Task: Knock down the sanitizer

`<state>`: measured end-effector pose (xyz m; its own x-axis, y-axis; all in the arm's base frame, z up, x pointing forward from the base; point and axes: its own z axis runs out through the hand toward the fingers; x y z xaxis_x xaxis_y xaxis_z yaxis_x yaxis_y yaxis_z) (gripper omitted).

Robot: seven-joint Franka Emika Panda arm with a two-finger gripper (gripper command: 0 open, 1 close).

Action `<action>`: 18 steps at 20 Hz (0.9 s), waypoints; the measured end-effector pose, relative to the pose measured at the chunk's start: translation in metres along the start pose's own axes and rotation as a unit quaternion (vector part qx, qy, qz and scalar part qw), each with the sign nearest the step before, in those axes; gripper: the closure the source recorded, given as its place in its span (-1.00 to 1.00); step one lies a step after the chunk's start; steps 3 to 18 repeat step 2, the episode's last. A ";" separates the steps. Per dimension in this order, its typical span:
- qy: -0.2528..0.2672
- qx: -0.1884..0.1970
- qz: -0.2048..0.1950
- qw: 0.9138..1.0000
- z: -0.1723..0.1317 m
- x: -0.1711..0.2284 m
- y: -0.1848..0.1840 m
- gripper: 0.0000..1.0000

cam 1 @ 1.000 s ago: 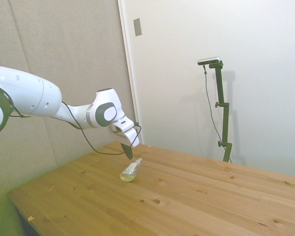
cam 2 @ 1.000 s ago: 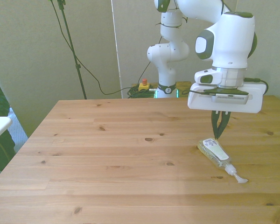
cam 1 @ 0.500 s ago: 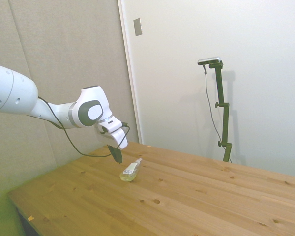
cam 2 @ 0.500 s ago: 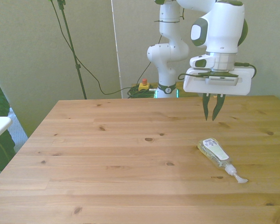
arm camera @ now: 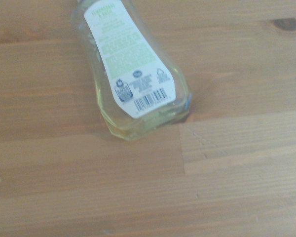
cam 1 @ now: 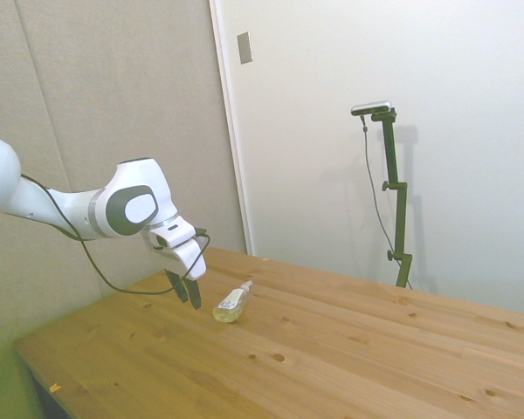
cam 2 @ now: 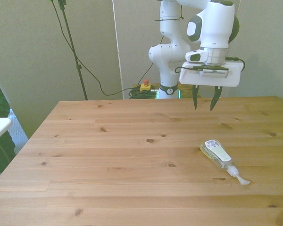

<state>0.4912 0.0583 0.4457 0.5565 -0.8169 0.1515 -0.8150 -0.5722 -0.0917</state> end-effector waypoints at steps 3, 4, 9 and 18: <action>-0.001 -0.002 -0.002 1.000 0.000 -0.005 0.010 -1.00; -0.001 -0.002 -0.002 1.000 0.000 -0.005 0.010 -1.00; -0.001 -0.002 -0.002 1.000 0.000 -0.005 0.010 -1.00; -0.001 -0.002 -0.002 1.000 0.000 -0.005 0.010 -1.00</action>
